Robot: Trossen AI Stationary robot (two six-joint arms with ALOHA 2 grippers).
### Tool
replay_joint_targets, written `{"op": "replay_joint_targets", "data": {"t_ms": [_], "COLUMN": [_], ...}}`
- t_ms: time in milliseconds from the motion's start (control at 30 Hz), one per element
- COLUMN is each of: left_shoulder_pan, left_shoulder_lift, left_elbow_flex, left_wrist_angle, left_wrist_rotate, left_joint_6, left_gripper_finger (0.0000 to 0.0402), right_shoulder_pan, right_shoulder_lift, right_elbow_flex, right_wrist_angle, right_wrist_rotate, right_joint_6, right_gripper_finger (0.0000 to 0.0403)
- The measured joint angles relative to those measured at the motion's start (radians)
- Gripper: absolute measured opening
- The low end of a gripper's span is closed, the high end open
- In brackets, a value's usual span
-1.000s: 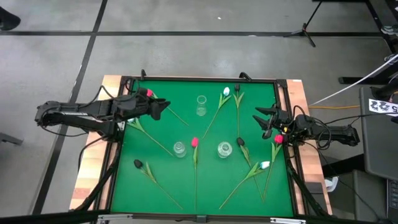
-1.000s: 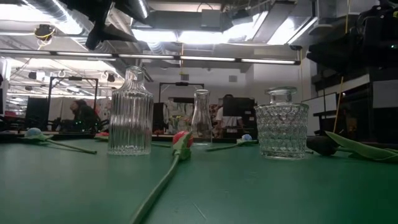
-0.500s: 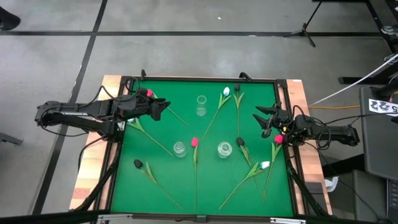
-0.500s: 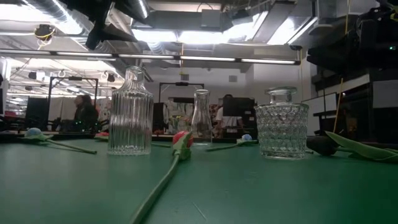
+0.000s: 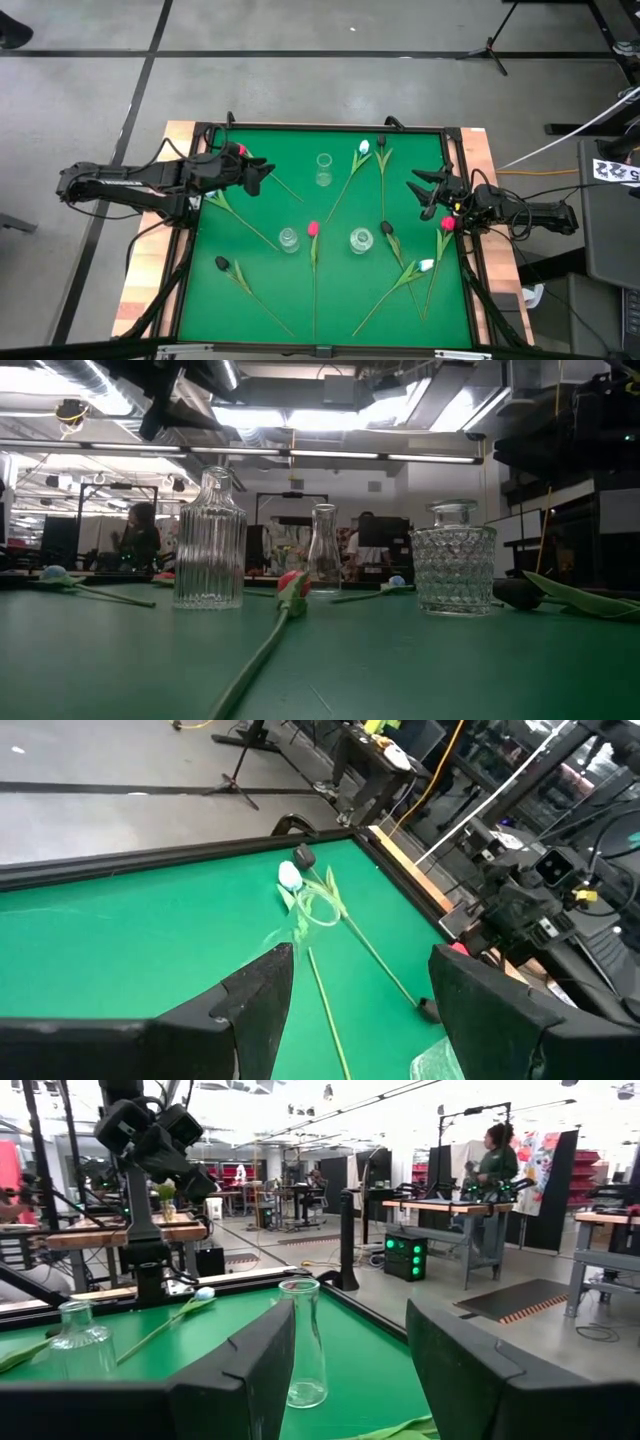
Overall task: Sort flowers into vase by color
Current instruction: Put the top red tulip into the top transparent vase
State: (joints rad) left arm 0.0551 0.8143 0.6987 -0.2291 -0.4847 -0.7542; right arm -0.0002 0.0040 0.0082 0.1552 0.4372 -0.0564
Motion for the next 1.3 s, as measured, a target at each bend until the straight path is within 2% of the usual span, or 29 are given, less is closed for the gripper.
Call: {"op": "replay_joint_targets", "data": {"t_ms": [1300], "left_shoulder_pan": [0.000], "left_shoulder_lift": [0.000], "left_elbow_flex": [0.000], "left_wrist_angle": [0.000], "left_wrist_rotate": [0.000], "left_joint_6": [-0.067], "left_gripper_finger": [0.0230], "right_shoulder_pan": [0.000], "right_shoulder_lift": [0.000], "right_elbow_flex": [0.000], "right_wrist_angle": [0.001], "right_wrist_rotate": [0.001], "right_joint_6": [0.000], "right_gripper_finger": [0.0193]}}
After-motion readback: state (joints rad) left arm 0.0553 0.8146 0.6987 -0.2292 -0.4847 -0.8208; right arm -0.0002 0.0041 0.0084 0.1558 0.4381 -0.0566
